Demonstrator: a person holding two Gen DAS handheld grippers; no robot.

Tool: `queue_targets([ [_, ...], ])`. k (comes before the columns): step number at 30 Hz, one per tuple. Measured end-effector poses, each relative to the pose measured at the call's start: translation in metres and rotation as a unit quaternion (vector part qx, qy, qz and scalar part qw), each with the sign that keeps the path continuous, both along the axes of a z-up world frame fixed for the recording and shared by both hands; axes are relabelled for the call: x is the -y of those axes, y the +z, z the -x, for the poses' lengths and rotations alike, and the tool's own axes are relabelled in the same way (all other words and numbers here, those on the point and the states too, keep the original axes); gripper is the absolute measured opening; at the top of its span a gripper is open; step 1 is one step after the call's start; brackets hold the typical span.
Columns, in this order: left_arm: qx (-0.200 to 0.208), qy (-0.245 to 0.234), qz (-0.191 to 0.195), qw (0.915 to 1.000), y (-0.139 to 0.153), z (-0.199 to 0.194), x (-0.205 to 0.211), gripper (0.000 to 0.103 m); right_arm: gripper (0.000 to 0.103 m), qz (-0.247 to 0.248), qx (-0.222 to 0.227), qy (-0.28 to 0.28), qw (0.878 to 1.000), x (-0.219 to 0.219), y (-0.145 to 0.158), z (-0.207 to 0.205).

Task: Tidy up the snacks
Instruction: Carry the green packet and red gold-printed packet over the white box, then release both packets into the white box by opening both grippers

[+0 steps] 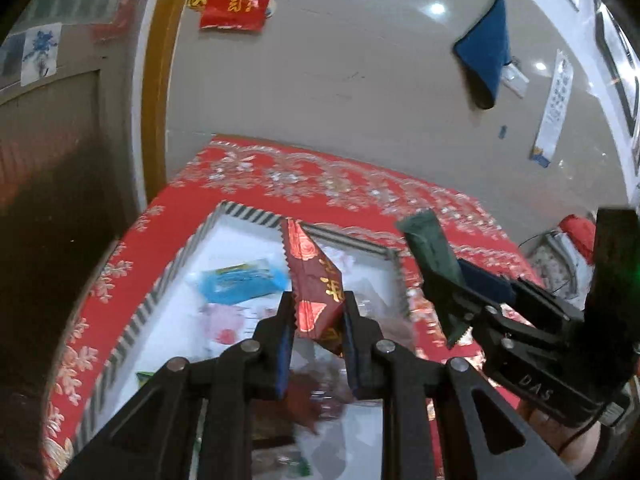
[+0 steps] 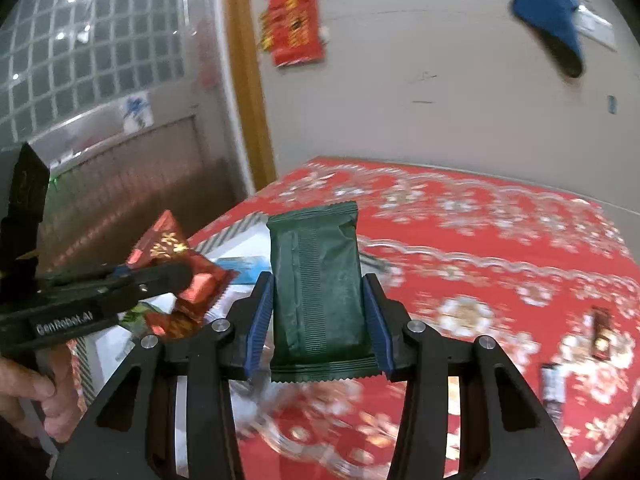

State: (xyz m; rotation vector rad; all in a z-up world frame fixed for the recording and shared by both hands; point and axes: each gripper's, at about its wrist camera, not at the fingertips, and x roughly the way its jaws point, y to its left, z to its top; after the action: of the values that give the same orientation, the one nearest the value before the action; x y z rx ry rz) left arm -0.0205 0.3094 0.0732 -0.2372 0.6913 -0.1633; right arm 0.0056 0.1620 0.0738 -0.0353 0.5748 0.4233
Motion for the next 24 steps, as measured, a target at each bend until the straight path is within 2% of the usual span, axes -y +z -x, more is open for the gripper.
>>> queue_targets([
  [4,-0.012,0.005,-0.02,0.9997,-0.01,-0.009,0.001,0.024,0.044,0.019,-0.024,-0.001,1.0,-0.026,-0.008,-0.024],
  [10,-0.03,0.005,-0.033,0.999,-0.02,-0.022,0.0,0.024,0.044,0.0,-0.057,-0.002,0.998,-0.038,-0.016,-0.051],
  [14,-0.042,0.017,-0.057,0.9974,-0.023,-0.023,0.002,0.028,0.045,-0.023,-0.072,0.022,0.997,-0.043,-0.02,-0.055],
  [15,-0.041,0.022,-0.061,0.997,-0.023,-0.022,0.001,0.031,0.047,-0.029,-0.075,0.027,0.996,-0.043,-0.021,-0.055],
  [17,-0.04,0.033,-0.062,0.9967,-0.022,-0.02,-0.003,0.046,0.047,-0.036,-0.069,0.029,0.997,-0.039,-0.021,-0.051],
  [18,-0.038,0.04,-0.064,0.9964,-0.021,-0.018,-0.003,0.063,0.048,-0.04,-0.067,0.029,0.997,-0.037,-0.02,-0.049],
  [19,-0.033,0.05,-0.069,0.9959,-0.019,-0.015,-0.004,0.073,0.049,-0.047,-0.066,0.027,0.996,-0.032,-0.02,-0.047],
  [20,-0.028,0.056,-0.071,0.9955,-0.016,-0.013,-0.004,0.074,0.058,-0.051,-0.063,0.025,0.996,-0.029,-0.018,-0.046],
  [21,-0.022,0.058,-0.072,0.9954,-0.012,-0.011,-0.002,0.074,0.062,-0.056,-0.058,0.02,0.997,-0.025,-0.016,-0.044],
  [24,-0.016,0.061,-0.072,0.9954,-0.003,-0.006,0.006,0.075,0.062,-0.066,-0.046,0.017,0.997,-0.011,-0.011,-0.036],
])
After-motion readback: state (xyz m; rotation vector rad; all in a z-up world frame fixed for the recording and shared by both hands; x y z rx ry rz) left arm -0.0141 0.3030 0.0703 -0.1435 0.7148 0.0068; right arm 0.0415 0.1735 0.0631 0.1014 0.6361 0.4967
